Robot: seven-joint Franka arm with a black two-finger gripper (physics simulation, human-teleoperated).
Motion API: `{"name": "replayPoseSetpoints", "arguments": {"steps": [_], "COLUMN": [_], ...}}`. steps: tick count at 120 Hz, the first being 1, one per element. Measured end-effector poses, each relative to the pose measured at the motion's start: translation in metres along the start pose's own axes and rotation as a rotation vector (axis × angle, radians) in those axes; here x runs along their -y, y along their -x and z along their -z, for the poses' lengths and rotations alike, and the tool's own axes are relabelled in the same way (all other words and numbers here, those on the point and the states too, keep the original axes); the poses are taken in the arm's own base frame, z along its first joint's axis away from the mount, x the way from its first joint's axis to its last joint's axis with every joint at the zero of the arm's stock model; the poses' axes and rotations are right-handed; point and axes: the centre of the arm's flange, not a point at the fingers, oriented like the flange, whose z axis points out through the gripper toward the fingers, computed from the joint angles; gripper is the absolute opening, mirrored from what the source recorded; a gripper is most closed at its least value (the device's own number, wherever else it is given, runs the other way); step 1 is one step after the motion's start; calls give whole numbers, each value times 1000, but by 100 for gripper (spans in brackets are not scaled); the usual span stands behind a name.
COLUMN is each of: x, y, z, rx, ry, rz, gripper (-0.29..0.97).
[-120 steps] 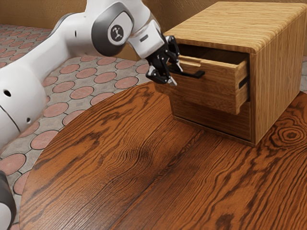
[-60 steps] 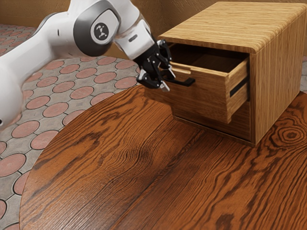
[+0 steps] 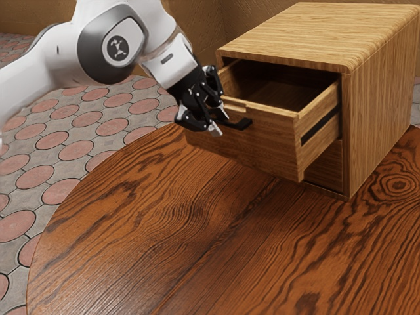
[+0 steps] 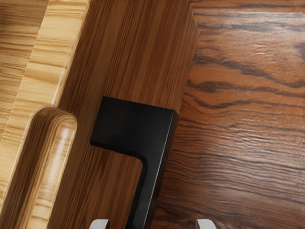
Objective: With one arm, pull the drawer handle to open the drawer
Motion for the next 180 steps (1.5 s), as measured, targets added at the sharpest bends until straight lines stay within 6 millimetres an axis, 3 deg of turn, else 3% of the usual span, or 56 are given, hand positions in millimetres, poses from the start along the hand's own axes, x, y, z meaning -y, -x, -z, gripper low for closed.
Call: {"name": "replayPoseSetpoints", "arguments": {"steps": [70,94,157,170,180], "x": [-46,-65,-98,-111,-134], "y": [11,11,10,9,4], "z": [15,30,34,51,99], "rx": [-10,-17,-23,-32,-58], "ry": [22,11,23,-4,-78], "rz": [35,37,49,46,26], "gripper": [17,13,16,9,27]}}
